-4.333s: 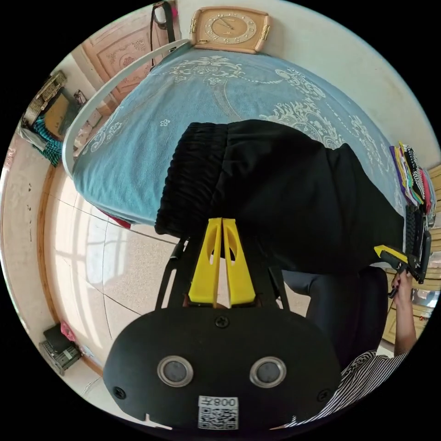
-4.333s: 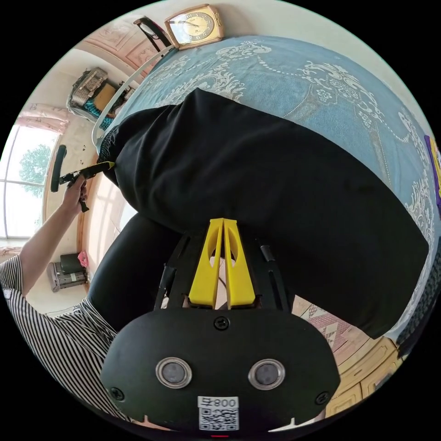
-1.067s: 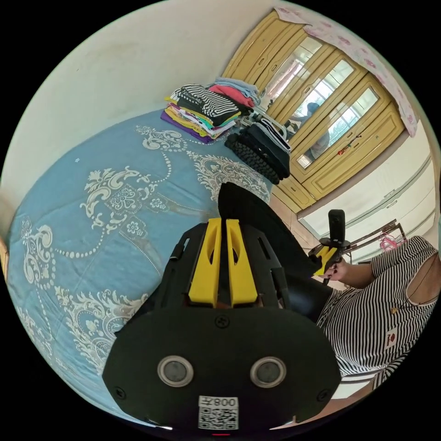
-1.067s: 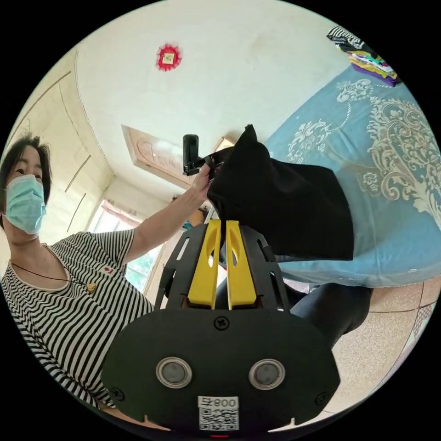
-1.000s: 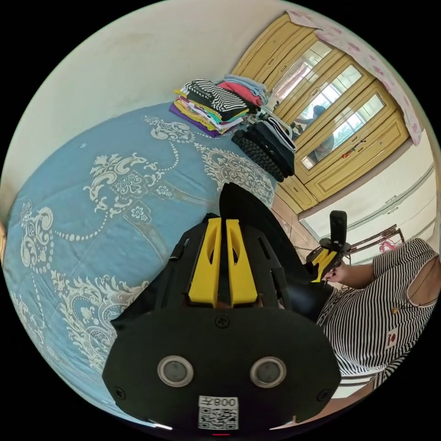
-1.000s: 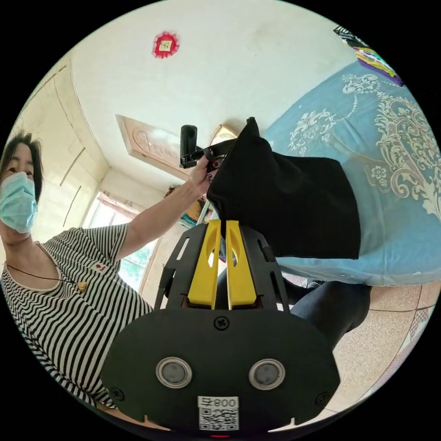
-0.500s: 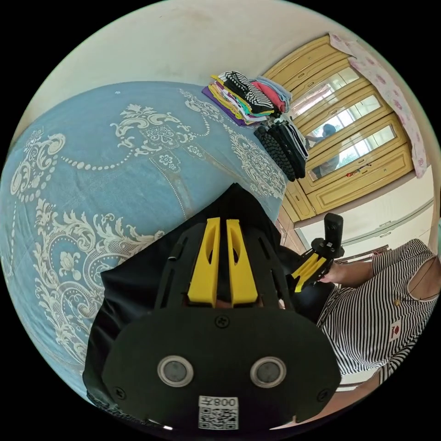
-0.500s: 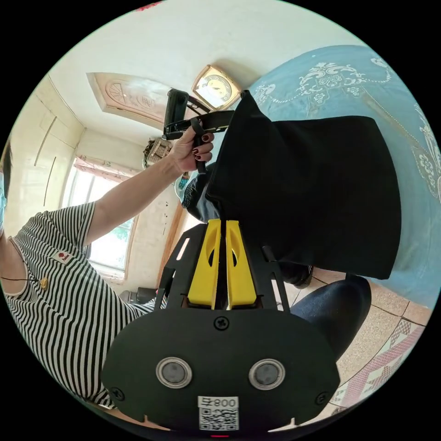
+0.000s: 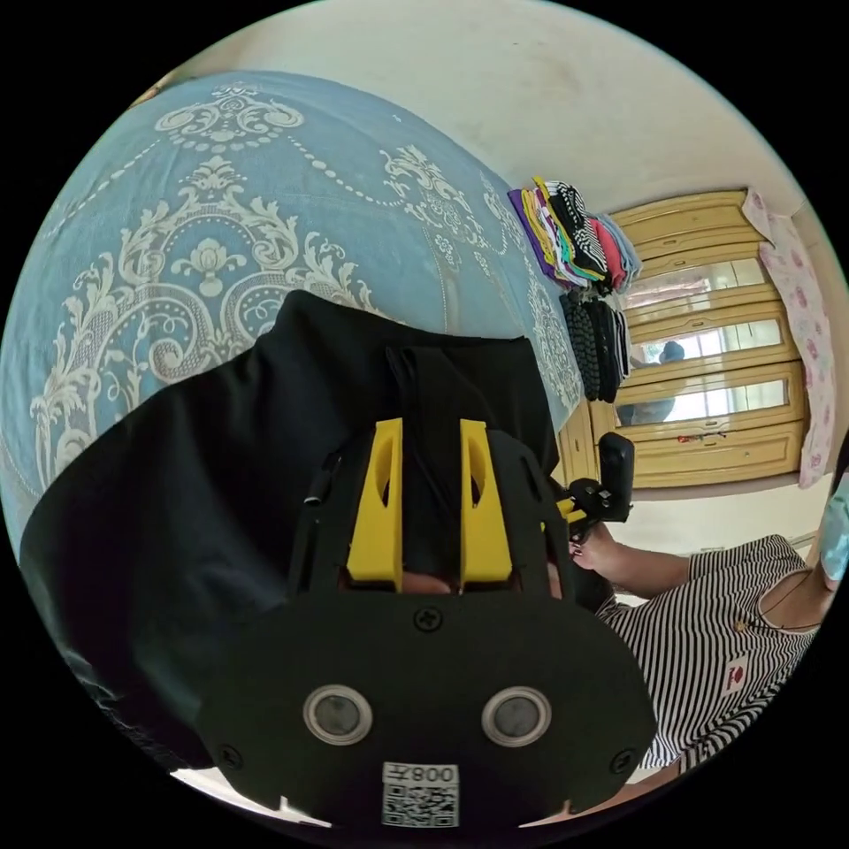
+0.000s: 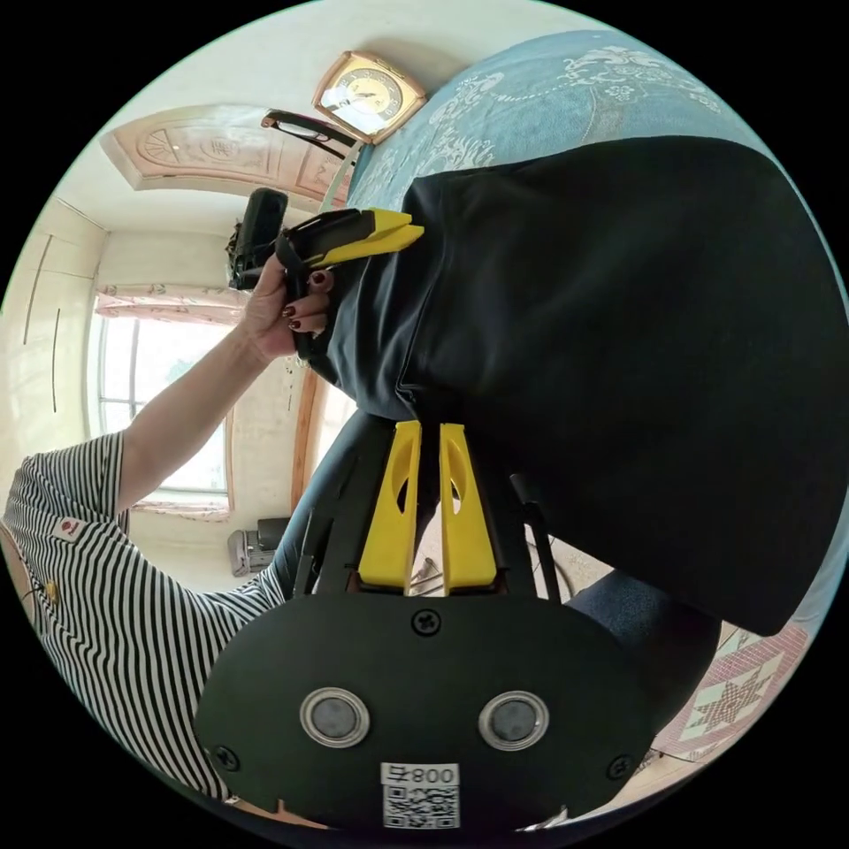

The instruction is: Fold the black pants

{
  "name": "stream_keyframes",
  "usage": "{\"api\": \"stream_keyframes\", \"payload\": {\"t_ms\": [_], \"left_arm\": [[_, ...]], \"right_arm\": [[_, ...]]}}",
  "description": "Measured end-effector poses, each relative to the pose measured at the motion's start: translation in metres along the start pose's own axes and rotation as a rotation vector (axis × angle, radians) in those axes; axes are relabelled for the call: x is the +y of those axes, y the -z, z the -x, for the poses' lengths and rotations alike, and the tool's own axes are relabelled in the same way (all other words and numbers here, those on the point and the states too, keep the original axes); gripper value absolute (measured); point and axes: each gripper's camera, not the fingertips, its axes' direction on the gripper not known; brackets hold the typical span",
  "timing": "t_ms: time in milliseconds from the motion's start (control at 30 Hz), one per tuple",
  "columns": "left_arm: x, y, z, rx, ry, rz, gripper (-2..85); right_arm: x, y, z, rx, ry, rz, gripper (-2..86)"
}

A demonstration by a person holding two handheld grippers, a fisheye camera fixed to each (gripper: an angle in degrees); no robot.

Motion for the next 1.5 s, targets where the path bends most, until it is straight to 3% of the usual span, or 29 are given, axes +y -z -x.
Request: {"api": "stream_keyframes", "payload": {"t_ms": [167,333,567,800,1067,1267,1500], "left_arm": [[0.017,-0.002,0.004,-0.039,0.008,0.024,9.9],[0.022,-0.002,0.006,-0.139,0.008,0.072,6.0],[0.036,0.007,0.006,-0.196,-0.027,0.05,3.1],[0.054,0.011,0.012,-0.222,-0.005,0.002,2.2],[0.079,0.02,-0.005,-0.233,-0.067,-0.093,1.3],[0.07,-0.008,-0.002,-0.371,-0.016,-0.036,0.3],[0.109,-0.008,-0.03,-0.3,-0.083,-0.102,0.2]], "right_arm": [[-0.007,0.025,0.021,-0.028,0.006,-0.056,4.0],[-0.038,0.071,0.032,0.07,0.042,-0.175,2.6],[-0.1,0.103,0.003,0.406,-0.09,-0.233,0.3],[-0.116,0.11,-0.013,0.368,-0.185,-0.279,0.0],[-0.096,0.124,0.026,0.381,-0.082,-0.322,0.0],[-0.088,0.1,0.023,0.499,-0.112,-0.178,0.0],[-0.072,0.119,0.044,0.452,-0.053,-0.205,0.1]]}}
